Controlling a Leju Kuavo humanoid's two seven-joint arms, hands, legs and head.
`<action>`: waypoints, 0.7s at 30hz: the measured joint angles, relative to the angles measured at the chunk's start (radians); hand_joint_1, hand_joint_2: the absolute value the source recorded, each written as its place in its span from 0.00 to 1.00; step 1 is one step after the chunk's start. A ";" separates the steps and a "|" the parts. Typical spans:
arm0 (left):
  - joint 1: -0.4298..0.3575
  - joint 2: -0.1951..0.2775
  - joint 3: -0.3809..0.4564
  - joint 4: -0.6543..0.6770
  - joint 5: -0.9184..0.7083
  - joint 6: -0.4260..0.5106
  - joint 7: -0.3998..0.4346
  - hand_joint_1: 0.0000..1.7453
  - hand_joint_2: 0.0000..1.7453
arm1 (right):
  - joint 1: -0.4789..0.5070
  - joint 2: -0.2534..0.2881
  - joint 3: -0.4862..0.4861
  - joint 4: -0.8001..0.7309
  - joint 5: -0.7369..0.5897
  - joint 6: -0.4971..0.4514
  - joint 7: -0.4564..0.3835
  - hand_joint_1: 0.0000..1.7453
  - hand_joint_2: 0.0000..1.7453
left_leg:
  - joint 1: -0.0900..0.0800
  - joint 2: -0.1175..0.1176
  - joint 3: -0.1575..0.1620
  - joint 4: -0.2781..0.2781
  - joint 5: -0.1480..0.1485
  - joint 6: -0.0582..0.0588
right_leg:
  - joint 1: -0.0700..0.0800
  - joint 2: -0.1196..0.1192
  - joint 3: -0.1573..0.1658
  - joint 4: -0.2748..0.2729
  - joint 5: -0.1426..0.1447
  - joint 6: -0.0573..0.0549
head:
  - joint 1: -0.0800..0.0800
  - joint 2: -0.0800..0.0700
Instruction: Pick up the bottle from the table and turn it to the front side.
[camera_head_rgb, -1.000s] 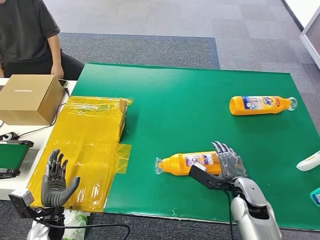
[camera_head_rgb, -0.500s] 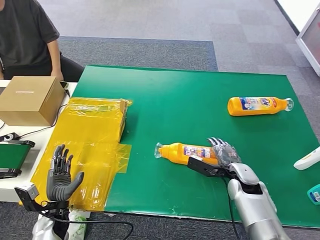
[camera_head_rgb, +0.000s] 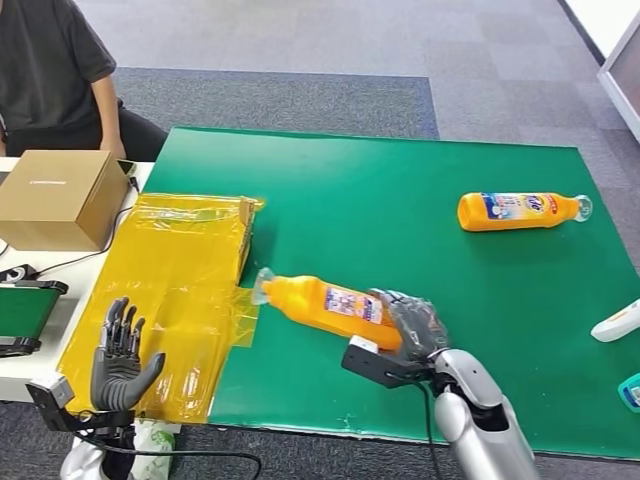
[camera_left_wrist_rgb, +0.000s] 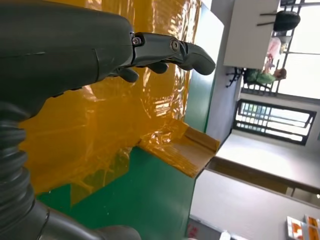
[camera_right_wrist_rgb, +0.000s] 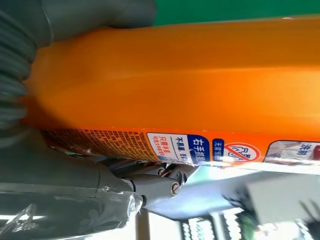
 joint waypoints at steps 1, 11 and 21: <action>0.000 0.000 -0.005 0.005 -0.003 -0.019 0.000 0.00 1.00 | 0.007 0.013 0.017 -0.033 -0.024 -0.006 -0.011 1.00 1.00 | 0.000 0.000 -0.001 0.000 0.000 0.000 | 0.000 0.000 -0.001 0.000 -0.001 -0.001 | 0.000 0.000; -0.018 0.029 -0.129 0.067 0.031 -0.118 0.011 0.00 1.00 | 0.013 0.133 0.168 -0.093 -0.180 -0.039 -0.104 1.00 1.00 | 0.001 0.000 -0.003 0.000 -0.001 -0.001 | 0.001 0.000 -0.003 0.000 -0.002 -0.003 | 0.000 0.000; -0.027 0.112 -0.328 0.111 0.105 -0.228 0.000 0.00 1.00 | -0.007 0.188 0.287 0.050 -0.255 -0.107 -0.171 1.00 1.00 | 0.001 0.000 -0.003 0.000 -0.001 -0.001 | 0.001 0.000 -0.003 0.000 -0.002 -0.003 | 0.000 0.000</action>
